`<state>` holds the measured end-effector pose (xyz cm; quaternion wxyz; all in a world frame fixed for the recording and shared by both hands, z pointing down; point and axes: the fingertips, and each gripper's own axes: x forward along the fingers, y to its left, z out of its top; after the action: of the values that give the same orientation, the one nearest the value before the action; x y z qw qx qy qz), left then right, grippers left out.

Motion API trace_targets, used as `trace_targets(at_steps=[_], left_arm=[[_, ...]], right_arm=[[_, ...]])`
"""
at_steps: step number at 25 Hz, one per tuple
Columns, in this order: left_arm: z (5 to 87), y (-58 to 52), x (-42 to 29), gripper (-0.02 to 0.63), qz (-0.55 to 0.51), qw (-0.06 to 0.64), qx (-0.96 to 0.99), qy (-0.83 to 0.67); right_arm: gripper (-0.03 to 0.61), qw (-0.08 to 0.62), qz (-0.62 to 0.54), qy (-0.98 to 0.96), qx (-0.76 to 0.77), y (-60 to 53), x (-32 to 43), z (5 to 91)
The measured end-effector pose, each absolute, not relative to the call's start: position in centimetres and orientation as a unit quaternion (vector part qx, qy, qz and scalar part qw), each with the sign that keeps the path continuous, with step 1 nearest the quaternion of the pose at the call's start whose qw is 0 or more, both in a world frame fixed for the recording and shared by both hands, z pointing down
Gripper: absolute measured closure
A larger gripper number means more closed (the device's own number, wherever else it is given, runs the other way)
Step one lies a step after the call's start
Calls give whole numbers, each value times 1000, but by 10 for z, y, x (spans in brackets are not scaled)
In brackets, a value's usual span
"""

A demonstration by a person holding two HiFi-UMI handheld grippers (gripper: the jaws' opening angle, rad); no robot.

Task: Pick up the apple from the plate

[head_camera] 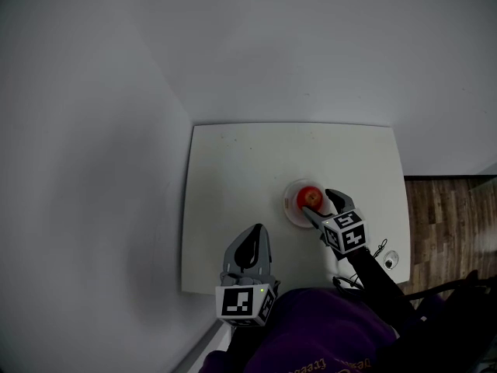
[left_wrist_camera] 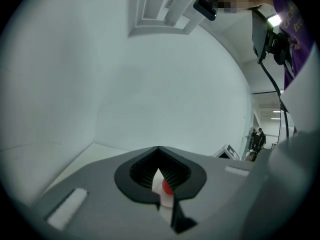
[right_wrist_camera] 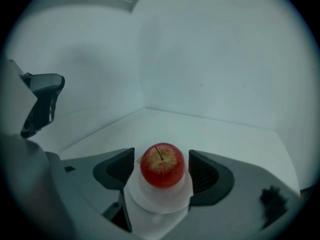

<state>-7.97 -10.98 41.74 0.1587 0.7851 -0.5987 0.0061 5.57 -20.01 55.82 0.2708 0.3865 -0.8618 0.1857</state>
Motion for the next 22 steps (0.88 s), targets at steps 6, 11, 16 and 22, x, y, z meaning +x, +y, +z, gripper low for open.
trace_targets(at_steps=[6,11,16,22], left_arm=[[416,-110,-83,607,7,160,779,-606],[417,-111,-84,607,10,160,779,-606],[419,-111,-84,607,11,162,780,-605],[418,-112,-86,607,11,162,778,-607]], right_arm=[[249,279,188,-860,382,-203,54,565],[247,285,195,-858,381,-203,52,570],[247,290,199,-856,380,-205,52,575],[247,298,200,-852,380,-207,51,577]])
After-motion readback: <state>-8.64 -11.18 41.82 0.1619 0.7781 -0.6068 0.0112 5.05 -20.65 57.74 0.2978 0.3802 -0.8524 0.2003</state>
